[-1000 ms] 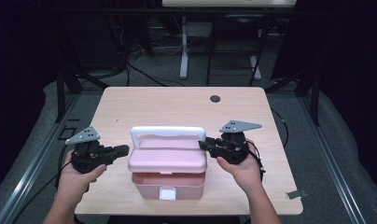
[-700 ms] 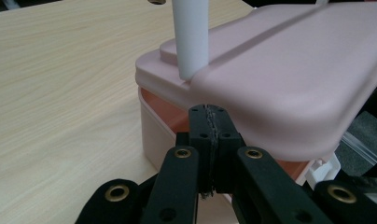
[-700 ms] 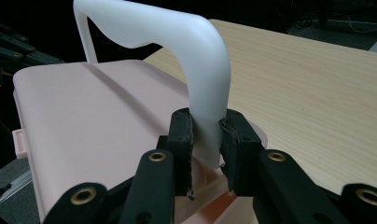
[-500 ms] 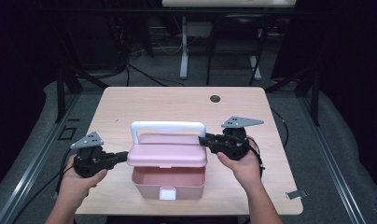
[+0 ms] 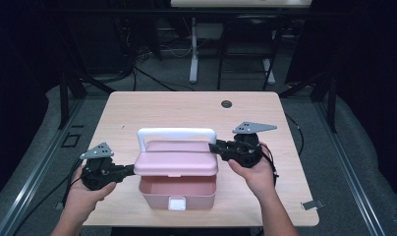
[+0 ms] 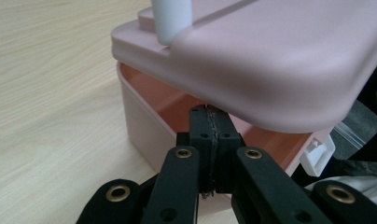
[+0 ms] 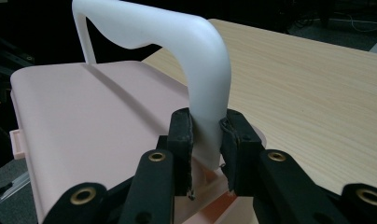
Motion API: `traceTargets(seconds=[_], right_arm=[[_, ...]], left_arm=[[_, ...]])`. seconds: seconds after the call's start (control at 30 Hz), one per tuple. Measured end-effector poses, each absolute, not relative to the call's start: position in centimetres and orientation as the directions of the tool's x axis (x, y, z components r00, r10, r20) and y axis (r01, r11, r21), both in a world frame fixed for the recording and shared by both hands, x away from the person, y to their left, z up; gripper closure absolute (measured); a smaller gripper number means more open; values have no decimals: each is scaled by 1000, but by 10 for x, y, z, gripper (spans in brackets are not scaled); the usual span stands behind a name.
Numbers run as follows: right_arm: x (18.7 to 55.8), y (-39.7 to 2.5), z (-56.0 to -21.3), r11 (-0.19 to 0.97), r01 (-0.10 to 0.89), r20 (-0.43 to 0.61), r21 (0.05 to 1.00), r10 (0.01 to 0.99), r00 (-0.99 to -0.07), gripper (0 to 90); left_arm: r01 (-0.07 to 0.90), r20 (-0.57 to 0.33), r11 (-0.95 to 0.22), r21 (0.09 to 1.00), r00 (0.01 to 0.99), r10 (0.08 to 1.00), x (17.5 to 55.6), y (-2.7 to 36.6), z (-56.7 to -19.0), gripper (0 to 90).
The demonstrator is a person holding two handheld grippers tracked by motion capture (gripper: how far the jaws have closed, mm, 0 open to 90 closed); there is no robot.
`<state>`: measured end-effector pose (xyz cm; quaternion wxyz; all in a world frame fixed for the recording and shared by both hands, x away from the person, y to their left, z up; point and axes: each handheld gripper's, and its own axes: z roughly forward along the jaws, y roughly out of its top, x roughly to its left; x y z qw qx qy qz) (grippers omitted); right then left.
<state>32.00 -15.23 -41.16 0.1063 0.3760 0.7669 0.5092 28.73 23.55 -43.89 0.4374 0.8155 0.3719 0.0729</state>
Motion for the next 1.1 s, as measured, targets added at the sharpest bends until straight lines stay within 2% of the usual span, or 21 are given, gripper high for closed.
traceTargets(seconds=[0.63,0.93,1.1], right_arm=[[319,-152,-414,193,465,215,864,693,-688,736],[315,-154,-414,194,456,185,869,726,-662,682],[309,-162,-413,176,442,175,880,745,-644,760]], left_arm=[[512,-191,-388,766,758,623,281,215,-438,893],[497,-176,-390,775,763,622,283,214,-433,892],[485,-179,-374,791,767,617,286,215,-428,892]])
